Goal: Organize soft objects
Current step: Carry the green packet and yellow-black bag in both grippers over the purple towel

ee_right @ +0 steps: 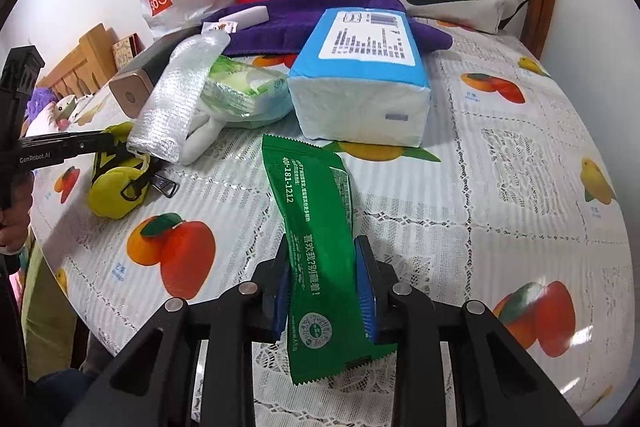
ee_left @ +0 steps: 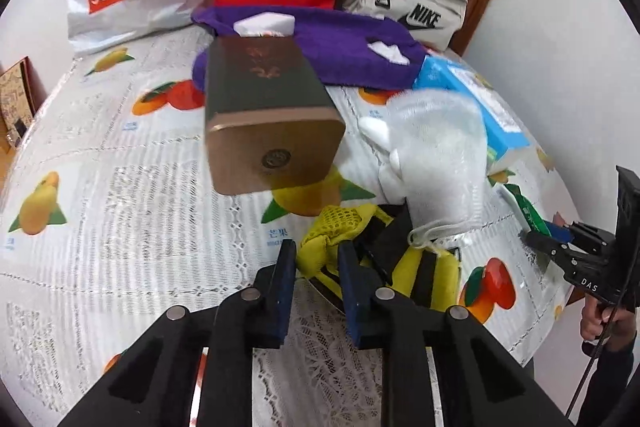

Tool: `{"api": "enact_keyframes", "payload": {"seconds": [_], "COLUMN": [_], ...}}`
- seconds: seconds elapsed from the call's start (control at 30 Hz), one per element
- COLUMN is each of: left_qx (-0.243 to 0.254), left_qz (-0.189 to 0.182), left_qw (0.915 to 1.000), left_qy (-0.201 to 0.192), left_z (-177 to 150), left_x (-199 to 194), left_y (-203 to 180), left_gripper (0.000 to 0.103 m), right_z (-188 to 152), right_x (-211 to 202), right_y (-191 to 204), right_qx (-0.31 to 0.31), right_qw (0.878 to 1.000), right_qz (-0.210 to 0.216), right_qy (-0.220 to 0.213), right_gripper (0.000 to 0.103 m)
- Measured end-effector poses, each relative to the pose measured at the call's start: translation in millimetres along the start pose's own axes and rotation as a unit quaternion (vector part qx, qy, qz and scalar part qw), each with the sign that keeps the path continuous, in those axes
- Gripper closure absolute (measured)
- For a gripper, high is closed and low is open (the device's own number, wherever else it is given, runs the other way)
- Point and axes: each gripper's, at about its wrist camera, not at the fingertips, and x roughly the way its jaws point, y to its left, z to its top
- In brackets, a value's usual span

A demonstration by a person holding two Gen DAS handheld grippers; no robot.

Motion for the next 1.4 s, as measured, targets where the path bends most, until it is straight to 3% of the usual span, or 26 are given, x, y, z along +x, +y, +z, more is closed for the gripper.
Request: {"api": "enact_keyframes", "payload": {"seconds": [0.23, 0.7, 1.4], "left_qx": [-0.018, -0.028, -0.024], "left_qz": [0.01, 0.049, 0.052], "left_qw": [0.9994, 0.9951, 0.9887], "left_qy": [-0.029, -0.081, -0.139], "left_z": [0.6, 5.0, 28.4], "left_x": [-24.6, -81.3, -127.9], "left_y": [6.6, 8.0, -11.3], "left_gripper": [0.089, 0.089, 0.09], "right_z": [3.8, 5.4, 17.9], "right_x": [-14.1, -36.8, -65.8], "right_y": [3.8, 1.8, -4.2], "right_qx": [0.003, 0.014, 0.027], "right_qw": [1.0, 0.999, 0.997], "right_qz": [0.001, 0.006, 0.014], "right_qy": [-0.016, -0.041, -0.075], "right_gripper": [0.074, 0.074, 0.074]}}
